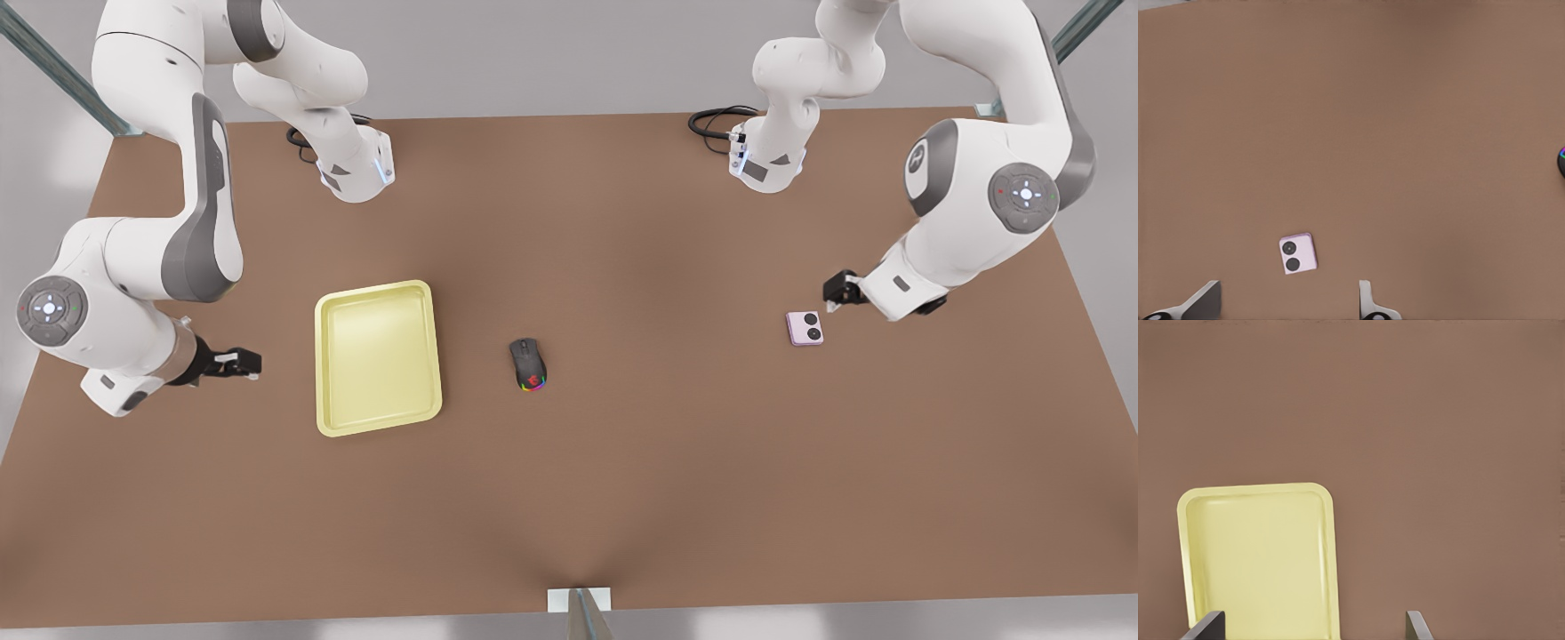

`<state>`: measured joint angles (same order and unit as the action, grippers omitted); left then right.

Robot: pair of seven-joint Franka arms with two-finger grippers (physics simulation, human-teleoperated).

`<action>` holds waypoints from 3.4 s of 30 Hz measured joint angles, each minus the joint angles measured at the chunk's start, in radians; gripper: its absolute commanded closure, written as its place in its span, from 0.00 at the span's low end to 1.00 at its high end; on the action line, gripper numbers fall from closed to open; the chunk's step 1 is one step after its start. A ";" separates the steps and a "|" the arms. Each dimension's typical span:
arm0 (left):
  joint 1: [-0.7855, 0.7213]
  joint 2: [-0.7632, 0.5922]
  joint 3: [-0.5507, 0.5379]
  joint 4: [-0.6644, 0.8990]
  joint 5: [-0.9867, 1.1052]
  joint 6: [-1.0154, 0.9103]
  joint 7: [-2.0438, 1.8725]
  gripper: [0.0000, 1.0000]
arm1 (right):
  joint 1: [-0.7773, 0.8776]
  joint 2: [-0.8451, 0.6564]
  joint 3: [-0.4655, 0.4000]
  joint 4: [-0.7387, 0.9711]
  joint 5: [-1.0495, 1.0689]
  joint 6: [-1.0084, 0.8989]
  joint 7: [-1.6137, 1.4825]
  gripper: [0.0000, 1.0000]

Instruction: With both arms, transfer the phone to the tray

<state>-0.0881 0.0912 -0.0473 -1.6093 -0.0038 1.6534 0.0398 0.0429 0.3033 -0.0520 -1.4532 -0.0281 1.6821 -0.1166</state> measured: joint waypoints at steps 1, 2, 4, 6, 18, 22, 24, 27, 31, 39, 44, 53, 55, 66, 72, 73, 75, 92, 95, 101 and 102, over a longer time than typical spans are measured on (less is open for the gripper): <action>0.002 0.002 0.000 0.000 0.002 0.004 -0.001 0.00 | 0.000 0.000 0.000 0.000 0.000 0.005 -0.004 0.00; 0.003 0.007 0.001 -0.010 0.005 0.006 -0.002 0.00 | 0.000 0.000 0.000 0.000 0.000 0.010 -0.008 0.00; -0.004 0.049 0.016 -0.112 0.009 0.011 -0.003 0.00 | 0.000 0.000 0.000 0.000 0.000 0.017 -0.015 0.00; -0.004 0.073 0.032 -0.321 0.012 0.075 -0.005 0.00 | 0.000 0.000 0.000 0.000 0.000 0.022 -0.021 0.00; 0.053 0.196 0.095 -0.727 0.006 0.676 -0.006 0.00 | -0.003 0.009 0.000 -0.001 0.009 0.037 -0.046 0.00; 0.054 0.226 0.095 -0.738 0.006 0.754 -0.005 0.00 | -0.004 0.010 0.000 0.000 0.020 0.038 -0.051 0.00; 0.054 0.242 0.095 -0.738 0.006 0.780 -0.005 0.00 | -0.004 0.012 0.000 0.000 0.023 0.039 -0.053 0.00; 0.054 0.262 0.095 -0.738 0.006 0.811 -0.004 0.00 | -0.002 0.014 0.000 0.000 0.025 0.041 -0.056 0.00; 0.055 0.274 0.095 -0.738 0.005 0.837 -0.004 0.00 | -0.002 0.014 0.000 0.000 0.025 0.041 -0.059 0.00; 0.059 0.293 0.095 -0.736 0.011 0.865 -0.014 0.23 | -0.003 0.015 0.000 0.000 0.027 0.042 -0.064 0.00; 0.045 0.261 0.093 -0.722 0.011 0.851 -0.032 0.23 | -0.003 0.015 0.000 0.000 0.027 0.043 -0.066 0.00; -0.580 0.843 0.079 0.468 -0.029 0.474 -0.333 0.23 | -0.006 0.020 0.000 0.000 0.027 0.043 -0.069 0.00; -0.597 0.933 0.067 0.573 -0.045 0.476 -0.410 0.23 | -0.006 0.020 0.000 0.000 0.027 0.043 -0.069 0.00; -0.553 1.032 -0.039 0.657 -0.078 0.643 -0.704 0.00 | -0.003 0.020 0.000 0.000 0.027 0.051 -0.070 0.00; -0.275 0.736 -0.030 0.653 -0.084 0.391 -0.741 0.00 | -0.002 0.021 0.016 0.030 0.028 0.062 -0.053 0.00; -0.222 0.649 -0.006 0.651 -0.066 0.278 -0.722 0.00 | -0.002 0.025 0.035 0.035 0.028 0.065 -0.044 0.00; -0.138 0.460 0.033 0.514 -0.040 0.096 -0.673 0.00 | 0.000 0.042 0.086 0.041 0.030 0.079 -0.026 0.00; -0.119 0.227 0.024 0.354 -0.124 -0.359 -0.369 0.00 | 0.536 0.782 0.201 0.594 -0.114 0.316 0.419 0.00; -0.119 0.228 0.024 0.354 -0.127 -0.371 -0.339 0.00 | 0.532 0.843 0.207 0.603 -0.121 0.368 0.513 0.00; -0.119 0.230 0.024 0.354 -0.130 -0.382 -0.292 0.00 | 0.519 0.890 0.221 0.633 -0.124 0.418 0.660 0.00; -0.119 0.231 0.024 0.354 -0.130 -0.383 -0.286 0.00 | 0.513 0.887 0.230 0.633 -0.125 0.415 0.680 0.00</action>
<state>-0.2071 0.3219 -0.0228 -1.2552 -0.1341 1.2702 -0.2461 0.5555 1.1905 0.1779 -0.8206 -0.1533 2.0974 0.5630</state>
